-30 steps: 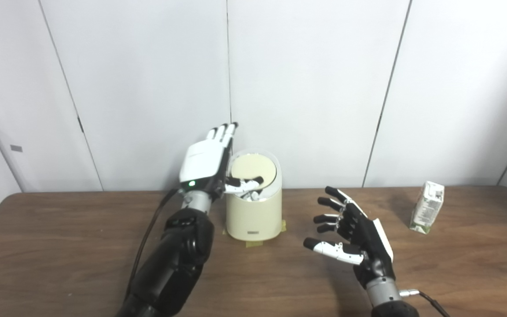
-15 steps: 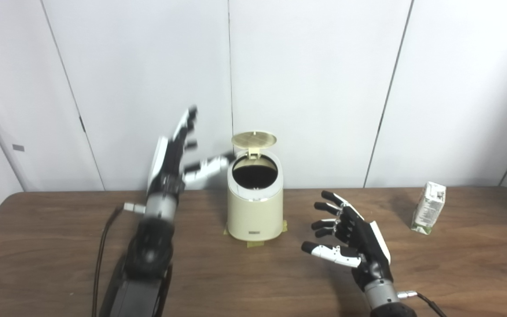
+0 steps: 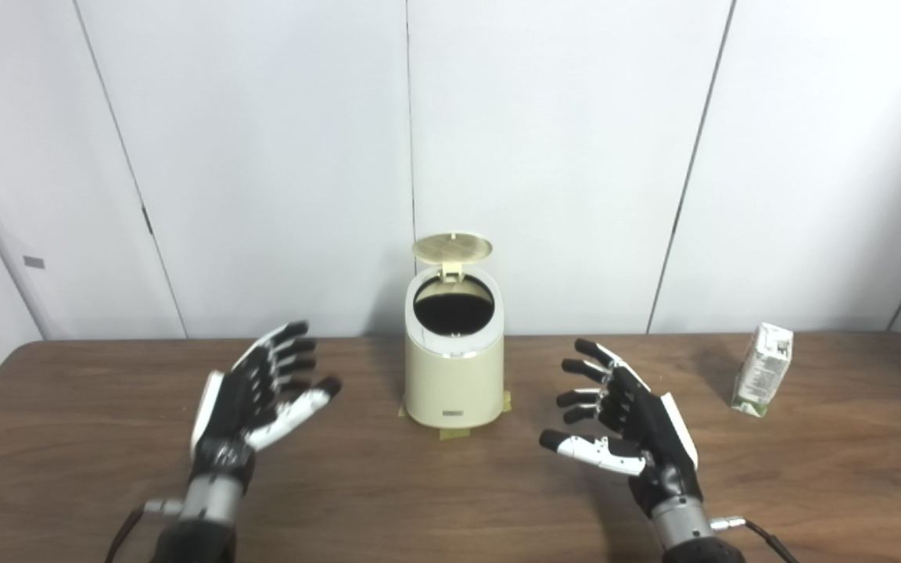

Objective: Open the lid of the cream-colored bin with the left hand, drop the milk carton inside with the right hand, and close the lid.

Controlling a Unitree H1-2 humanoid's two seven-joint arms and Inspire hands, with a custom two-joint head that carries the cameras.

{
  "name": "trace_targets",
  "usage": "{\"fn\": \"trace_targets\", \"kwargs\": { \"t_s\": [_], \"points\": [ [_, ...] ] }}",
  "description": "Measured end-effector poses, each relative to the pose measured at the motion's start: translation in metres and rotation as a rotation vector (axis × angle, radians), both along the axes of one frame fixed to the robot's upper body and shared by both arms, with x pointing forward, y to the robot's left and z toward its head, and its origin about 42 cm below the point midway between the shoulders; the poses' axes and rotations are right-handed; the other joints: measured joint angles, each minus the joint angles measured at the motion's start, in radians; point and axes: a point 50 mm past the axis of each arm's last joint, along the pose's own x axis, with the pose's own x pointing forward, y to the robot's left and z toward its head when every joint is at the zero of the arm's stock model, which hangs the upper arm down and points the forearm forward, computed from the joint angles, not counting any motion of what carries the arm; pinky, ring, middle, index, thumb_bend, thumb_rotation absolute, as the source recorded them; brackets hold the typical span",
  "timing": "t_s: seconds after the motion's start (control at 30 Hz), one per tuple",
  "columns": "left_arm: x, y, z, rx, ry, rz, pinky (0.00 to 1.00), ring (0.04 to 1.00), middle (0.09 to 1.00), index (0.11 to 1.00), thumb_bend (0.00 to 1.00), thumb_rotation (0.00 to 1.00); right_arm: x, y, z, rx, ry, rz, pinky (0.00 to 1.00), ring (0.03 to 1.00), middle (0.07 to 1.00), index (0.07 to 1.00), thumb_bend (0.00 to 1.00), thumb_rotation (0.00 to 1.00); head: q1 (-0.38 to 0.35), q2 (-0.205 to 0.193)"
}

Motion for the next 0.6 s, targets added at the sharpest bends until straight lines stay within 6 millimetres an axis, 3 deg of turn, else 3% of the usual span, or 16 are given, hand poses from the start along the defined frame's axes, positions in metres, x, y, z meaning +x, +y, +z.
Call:
{"fn": "trace_targets", "kwargs": {
  "t_s": [0.2, 0.23, 0.33, 0.43, 0.5, 0.6],
  "points": [
    [-0.010, -0.008, -0.018, 0.006, 0.024, -0.004, 0.61, 0.692, 0.743, 0.773, 0.77, 0.25, 0.001, -0.008, 0.003, -0.003, -0.013, 0.006, 0.48, 0.619, 0.777, 0.802, 0.75, 0.10, -0.035, -0.015],
    [-0.010, -0.008, -0.019, 0.006, 0.018, -0.005, 0.61, 0.691, 0.741, 0.772, 0.77, 0.24, 0.002, -0.013, 0.005, -0.019, -0.020, 0.001, 0.48, 0.611, 0.767, 0.788, 0.75, 0.07, -0.051, -0.018],
    [-0.010, -0.006, -0.020, 0.006, 0.007, -0.003, 0.61, 0.689, 0.738, 0.771, 0.77, 0.24, 0.010, -0.044, 0.011, -0.098, -0.076, -0.059, 0.50, 0.610, 0.746, 0.756, 0.72, 0.02, -0.119, -0.040],
    [-0.010, -0.002, -0.022, 0.009, 0.005, -0.001, 0.63, 0.694, 0.744, 0.776, 0.76, 0.23, 0.023, -0.079, 0.013, -0.249, -0.149, -0.150, 0.50, 0.610, 0.741, 0.748, 0.71, 0.03, -0.173, -0.055],
    [-0.010, 0.003, -0.024, 0.011, -0.002, -0.001, 0.64, 0.700, 0.749, 0.778, 0.75, 0.22, 0.024, -0.098, 0.025, -0.348, -0.177, -0.177, 0.52, 0.623, 0.732, 0.737, 0.71, 0.02, -0.178, -0.055],
    [-0.009, 0.015, -0.027, 0.022, 0.006, 0.011, 0.64, 0.701, 0.751, 0.776, 0.73, 0.21, 0.024, -0.112, 0.064, -0.442, -0.254, -0.221, 0.52, 0.628, 0.728, 0.739, 0.73, 0.00, -0.233, -0.068]
  ]
}}
